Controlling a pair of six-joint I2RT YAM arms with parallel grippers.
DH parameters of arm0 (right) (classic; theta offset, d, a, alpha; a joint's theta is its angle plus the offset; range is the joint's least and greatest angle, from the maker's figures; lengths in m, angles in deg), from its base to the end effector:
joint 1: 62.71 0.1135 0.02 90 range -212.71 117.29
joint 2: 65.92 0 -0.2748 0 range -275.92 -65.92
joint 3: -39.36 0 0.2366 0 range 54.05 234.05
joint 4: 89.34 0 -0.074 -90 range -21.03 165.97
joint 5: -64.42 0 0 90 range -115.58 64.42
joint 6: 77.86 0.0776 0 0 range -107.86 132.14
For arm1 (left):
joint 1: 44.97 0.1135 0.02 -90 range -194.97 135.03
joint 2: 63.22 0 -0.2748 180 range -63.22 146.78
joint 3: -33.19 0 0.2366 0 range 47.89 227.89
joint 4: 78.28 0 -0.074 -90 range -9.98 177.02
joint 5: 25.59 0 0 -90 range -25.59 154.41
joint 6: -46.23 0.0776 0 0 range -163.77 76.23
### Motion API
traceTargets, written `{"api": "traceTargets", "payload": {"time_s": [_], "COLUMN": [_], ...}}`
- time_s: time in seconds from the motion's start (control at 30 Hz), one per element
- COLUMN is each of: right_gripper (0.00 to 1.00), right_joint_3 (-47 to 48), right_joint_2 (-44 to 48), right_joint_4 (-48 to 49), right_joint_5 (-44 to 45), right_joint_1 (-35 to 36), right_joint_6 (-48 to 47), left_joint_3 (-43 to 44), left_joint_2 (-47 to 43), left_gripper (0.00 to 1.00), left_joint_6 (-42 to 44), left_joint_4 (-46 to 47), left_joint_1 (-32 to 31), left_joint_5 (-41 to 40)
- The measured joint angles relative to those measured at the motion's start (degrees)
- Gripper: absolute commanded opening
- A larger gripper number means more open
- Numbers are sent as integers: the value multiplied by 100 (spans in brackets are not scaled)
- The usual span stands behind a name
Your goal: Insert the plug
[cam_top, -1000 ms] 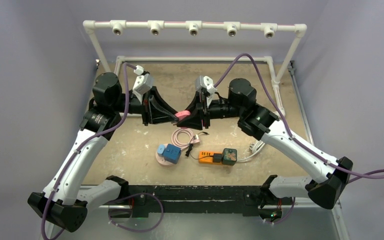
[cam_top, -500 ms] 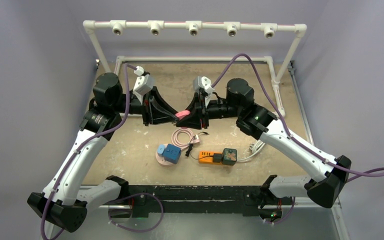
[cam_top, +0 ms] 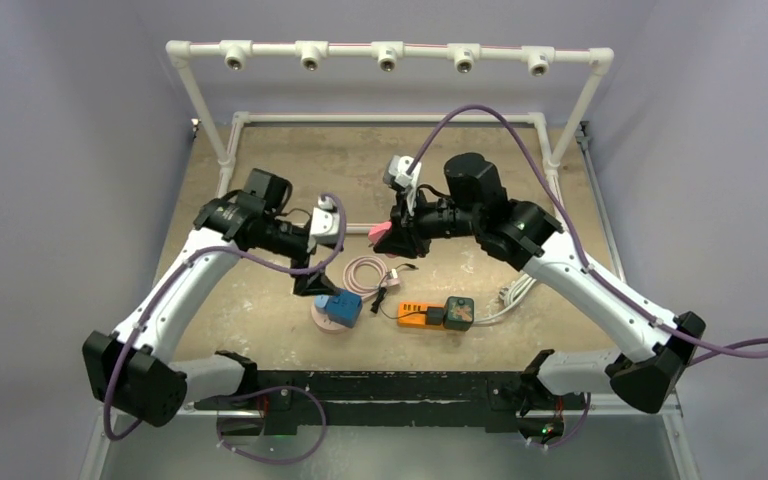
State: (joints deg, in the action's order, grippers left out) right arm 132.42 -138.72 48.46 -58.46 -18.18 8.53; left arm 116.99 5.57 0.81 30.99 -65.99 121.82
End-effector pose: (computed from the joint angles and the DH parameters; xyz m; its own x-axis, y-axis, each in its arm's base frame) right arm 0.1770 0.2333 0.4059 -0.2061 -0.2770 -0.9385 -0.9628 0.2286 0.1440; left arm 0.1766 -0.1379 0.3353 -0.1028 0.4445 -0.8898 0.9945 0.0288 -0.1005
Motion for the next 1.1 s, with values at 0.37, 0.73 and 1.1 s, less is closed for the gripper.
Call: {"api": "traceTargets", "payload": {"time_s": [0.37,0.73,1.1], "right_gripper": [0,0,0], "right_joint_3": [79,79,79], "right_joint_2": [-608,-450,-363], "right_joint_4": [-1115,-1425,-1539], "right_joint_5": [970,1550,1707], "right_joint_1": [2,-103,-385], "right_joint_6": [72,669,925], "left_joint_3": [-1086,-1687,-2282], "left_joint_2": [625,828,496], "left_gripper": [99,99,43], "left_joint_6": [2968,2435,1235], "left_joint_4": [-1198,310,1513], "left_joint_1": [0,-415,-1043], "left_joint_5": [-715,-1032,-2022]}}
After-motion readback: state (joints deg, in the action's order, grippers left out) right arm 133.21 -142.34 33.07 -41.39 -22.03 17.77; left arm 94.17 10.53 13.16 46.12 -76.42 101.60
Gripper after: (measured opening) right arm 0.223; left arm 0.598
